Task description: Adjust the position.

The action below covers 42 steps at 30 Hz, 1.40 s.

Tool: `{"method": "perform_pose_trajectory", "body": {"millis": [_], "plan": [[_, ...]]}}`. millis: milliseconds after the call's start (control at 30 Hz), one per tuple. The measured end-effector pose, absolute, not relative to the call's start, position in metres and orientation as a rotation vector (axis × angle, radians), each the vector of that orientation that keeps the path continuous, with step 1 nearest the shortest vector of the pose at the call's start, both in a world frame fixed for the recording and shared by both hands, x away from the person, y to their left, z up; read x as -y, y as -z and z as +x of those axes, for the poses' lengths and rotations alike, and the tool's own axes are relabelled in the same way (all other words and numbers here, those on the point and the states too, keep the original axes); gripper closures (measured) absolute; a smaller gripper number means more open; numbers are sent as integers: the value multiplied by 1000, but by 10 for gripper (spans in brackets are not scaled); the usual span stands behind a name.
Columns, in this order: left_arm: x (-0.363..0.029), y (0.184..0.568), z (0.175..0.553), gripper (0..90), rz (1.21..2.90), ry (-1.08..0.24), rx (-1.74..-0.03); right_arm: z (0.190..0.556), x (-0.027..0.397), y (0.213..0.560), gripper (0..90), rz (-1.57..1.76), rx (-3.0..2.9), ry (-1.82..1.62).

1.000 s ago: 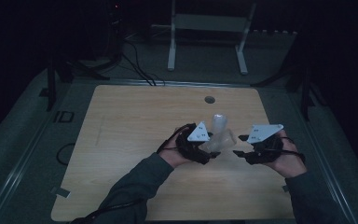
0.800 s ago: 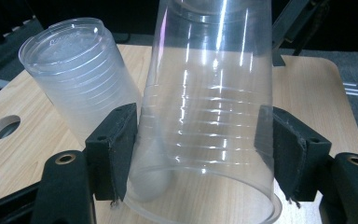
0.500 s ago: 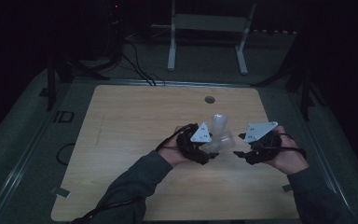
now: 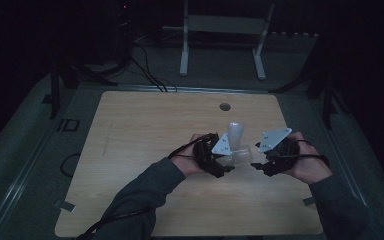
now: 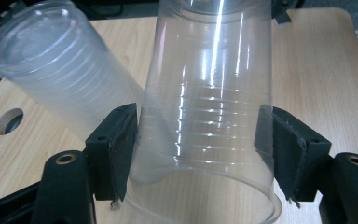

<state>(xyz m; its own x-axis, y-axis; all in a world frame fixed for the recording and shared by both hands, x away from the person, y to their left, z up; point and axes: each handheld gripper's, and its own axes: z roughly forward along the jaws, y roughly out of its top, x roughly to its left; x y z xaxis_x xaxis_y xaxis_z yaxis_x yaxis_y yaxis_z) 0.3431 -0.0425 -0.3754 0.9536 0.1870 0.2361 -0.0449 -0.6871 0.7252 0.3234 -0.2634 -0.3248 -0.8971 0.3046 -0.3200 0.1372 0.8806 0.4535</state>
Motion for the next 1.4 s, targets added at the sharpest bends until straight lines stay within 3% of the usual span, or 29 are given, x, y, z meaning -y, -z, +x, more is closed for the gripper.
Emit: {"method": "perform_pose_trajectory", "body": {"millis": [867, 1400], "plan": [[55, 370, 335, 314, 2389, -412, 1, 325, 237, 330, 305, 206, -2764, -437], [59, 372, 331, 317, 2392, -406, 29, 327, 232, 337, 405, 154, -2818, -392]]}}
